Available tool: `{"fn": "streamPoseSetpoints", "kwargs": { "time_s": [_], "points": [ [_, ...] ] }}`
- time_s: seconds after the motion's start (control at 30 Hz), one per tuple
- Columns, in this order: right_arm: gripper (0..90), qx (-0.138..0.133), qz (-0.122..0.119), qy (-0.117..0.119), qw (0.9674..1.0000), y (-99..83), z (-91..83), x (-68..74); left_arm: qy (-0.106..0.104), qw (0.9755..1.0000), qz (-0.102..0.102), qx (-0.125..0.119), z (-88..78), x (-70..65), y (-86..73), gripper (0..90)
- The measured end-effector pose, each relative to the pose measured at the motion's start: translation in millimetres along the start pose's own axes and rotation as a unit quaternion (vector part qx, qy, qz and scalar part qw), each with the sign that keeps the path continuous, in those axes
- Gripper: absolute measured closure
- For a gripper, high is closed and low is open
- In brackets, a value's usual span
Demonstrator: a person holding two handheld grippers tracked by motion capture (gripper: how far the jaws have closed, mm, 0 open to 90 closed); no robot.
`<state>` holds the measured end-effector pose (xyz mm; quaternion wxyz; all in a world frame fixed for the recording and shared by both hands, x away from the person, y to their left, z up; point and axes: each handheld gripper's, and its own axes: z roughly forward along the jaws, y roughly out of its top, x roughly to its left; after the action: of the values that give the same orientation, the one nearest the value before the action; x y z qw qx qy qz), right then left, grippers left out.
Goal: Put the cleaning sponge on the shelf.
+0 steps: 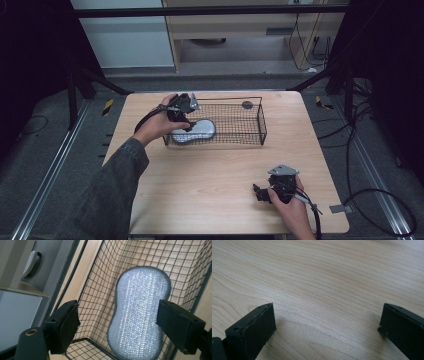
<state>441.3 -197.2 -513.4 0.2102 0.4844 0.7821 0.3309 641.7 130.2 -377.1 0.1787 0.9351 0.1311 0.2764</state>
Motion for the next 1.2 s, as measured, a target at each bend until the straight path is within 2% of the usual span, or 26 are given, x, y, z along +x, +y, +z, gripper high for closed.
{"fn": "streamPoseSetpoints", "kwargs": {
  "time_s": [0.17,0.37,0.7,0.83,0.97,1.03,1.07,1.1,1.2],
  "points": [
    [0.7,0.0,0.0,0.0,1.0,0.0,0.0,0.0,0.004,1.0,0.005,-0.004,-3.9,-13.0,2.0,17.6],
    [0.7,0.0,0.0,0.0,1.0,0.0,0.0,0.0,0.019,0.9998,0.003,-0.003,-8.4,-19.6,4.0,19.8],
    [0.7,0.0,0.0,0.0,1.0,0.0,0.0,0.0,0.017,0.9998,0.005,-0.009,-8.7,-29.1,10.7,19.4],
    [0.7,0.0,0.001,0.0,1.0,0.0,0.0,0.1,0.017,0.9995,-0.01,-0.024,-13.5,-34.7,13.1,16.4],
    [0.7,0.0,0.0,0.0,1.0,-0.1,0.0,0.0,0.018,0.9992,-0.023,-0.027,-17.9,-42.3,14.8,10.6],
    [0.7,0.0,0.0,0.0,1.0,-0.1,0.0,0.0,0.011,0.9986,-0.042,-0.031,-20.6,-44.8,15.0,8.6],
    [0.7,0.0,0.0,0.0,1.0,0.0,0.0,0.0,0.011,0.9986,-0.042,-0.031,-20.6,-44.8,15.0,7.9],
    [0.7,0.0,0.0,0.0,1.0,0.0,0.0,0.0,0.003,0.9962,-0.075,-0.045,-24.7,-46.7,15.0,7.6],
    [0.7,0.0,0.0,-0.001,1.0,-0.1,0.1,0.0,0.007,0.9949,-0.087,-0.05,-30.6,-50.6,15.8,5.8]
  ]
}}
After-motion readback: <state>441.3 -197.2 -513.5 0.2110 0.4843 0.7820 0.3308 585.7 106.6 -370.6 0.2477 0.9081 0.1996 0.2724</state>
